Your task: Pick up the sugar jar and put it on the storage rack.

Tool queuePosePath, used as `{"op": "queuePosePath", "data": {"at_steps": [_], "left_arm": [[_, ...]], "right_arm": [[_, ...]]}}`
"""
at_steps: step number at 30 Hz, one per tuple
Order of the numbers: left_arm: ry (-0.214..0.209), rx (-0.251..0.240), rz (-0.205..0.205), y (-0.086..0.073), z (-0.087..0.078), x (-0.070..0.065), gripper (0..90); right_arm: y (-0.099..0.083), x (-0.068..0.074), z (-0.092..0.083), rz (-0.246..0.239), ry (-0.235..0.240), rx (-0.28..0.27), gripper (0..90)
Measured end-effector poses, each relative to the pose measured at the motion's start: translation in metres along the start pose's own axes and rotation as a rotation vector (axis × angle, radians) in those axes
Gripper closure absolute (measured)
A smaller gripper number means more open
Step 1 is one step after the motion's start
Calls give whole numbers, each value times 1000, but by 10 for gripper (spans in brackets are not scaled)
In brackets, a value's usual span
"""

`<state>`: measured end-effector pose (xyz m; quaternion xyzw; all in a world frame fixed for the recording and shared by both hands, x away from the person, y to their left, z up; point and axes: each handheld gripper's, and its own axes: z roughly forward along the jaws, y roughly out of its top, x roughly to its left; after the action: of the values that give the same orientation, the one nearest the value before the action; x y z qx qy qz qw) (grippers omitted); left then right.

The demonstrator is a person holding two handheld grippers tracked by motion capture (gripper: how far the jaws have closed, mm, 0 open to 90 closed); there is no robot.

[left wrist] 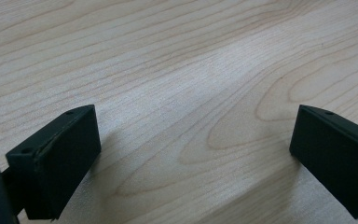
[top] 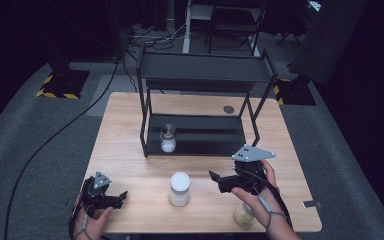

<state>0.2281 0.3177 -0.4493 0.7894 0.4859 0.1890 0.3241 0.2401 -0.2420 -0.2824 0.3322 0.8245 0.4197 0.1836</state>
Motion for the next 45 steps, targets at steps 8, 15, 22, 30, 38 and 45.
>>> {"op": "queuePosePath", "data": {"at_steps": [8,15,22,30,38,45], "left_arm": [[0,0,0,0,0,0,13],[-1,-1,3,0,0,0,13],[-2,-1,3,0,0,0,13],[-3,-2,4,0,0,0,12],[-3,-3,5,0,0,0,13],[-4,-1,5,0,0,0,13]], "right_arm": [[5,11,16,-10,34,3,65],[7,19,30,-17,60,-5,63],[5,30,42,-33,81,-10,63],[2,36,53,-39,96,-21,61],[-4,41,66,-41,106,-35,61],[-9,46,77,-44,109,-27,65]]}}
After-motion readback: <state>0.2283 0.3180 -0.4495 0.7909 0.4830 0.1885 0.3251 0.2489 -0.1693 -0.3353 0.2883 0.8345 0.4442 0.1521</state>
